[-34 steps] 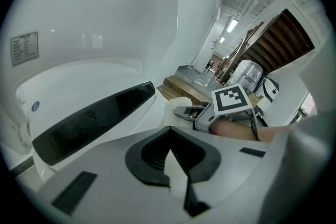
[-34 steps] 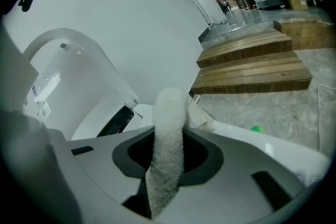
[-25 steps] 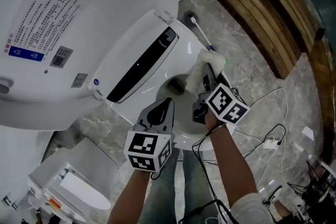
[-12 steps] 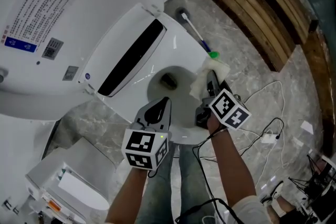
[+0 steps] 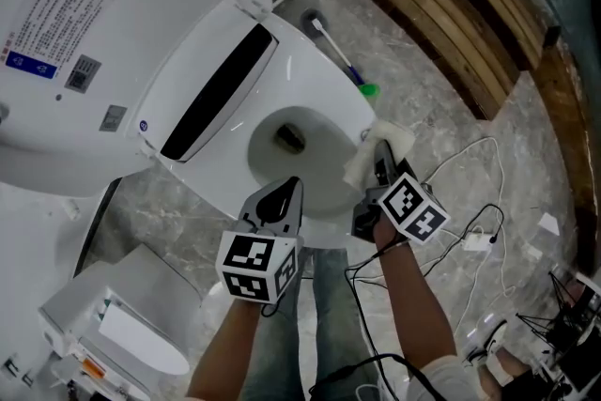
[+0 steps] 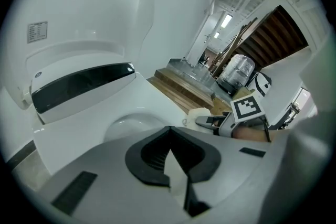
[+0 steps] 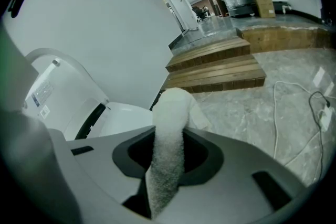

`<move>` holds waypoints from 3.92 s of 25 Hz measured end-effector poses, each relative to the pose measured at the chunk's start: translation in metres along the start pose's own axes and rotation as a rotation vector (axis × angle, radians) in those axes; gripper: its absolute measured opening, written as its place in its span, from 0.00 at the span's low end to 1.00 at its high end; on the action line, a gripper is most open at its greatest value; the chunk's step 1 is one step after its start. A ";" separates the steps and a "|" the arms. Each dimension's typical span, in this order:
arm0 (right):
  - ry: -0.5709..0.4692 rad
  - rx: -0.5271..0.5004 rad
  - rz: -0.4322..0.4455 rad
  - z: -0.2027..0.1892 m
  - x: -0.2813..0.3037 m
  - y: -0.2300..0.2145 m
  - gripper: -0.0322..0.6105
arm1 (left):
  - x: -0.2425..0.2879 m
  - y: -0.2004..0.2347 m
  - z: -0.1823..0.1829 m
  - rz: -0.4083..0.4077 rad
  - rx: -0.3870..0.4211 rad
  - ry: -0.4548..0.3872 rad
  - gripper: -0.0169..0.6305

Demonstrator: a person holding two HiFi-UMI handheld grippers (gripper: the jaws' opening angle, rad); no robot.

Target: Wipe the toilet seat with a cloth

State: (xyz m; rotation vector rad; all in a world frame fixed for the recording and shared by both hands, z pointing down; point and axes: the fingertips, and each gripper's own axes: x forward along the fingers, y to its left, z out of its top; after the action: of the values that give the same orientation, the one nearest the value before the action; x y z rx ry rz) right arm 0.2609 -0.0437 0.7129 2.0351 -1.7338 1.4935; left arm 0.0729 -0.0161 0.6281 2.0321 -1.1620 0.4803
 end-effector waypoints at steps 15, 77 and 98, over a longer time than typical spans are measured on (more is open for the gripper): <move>0.050 -0.048 -0.004 -0.035 -0.051 -0.046 0.21 | -0.002 -0.026 -0.028 0.003 0.001 0.018 0.04; 0.246 -0.246 0.087 -0.222 -0.092 0.081 0.21 | -0.096 0.114 -0.067 0.166 -0.141 0.001 0.04; 0.300 -0.187 0.144 -0.237 -0.021 0.196 0.21 | -0.139 0.164 -0.060 0.185 -0.252 -0.092 0.04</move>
State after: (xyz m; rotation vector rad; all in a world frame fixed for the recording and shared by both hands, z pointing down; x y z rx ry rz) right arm -0.0345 0.0444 0.7242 1.5378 -1.8448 1.5164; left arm -0.1373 0.0561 0.6480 1.7554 -1.3998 0.3140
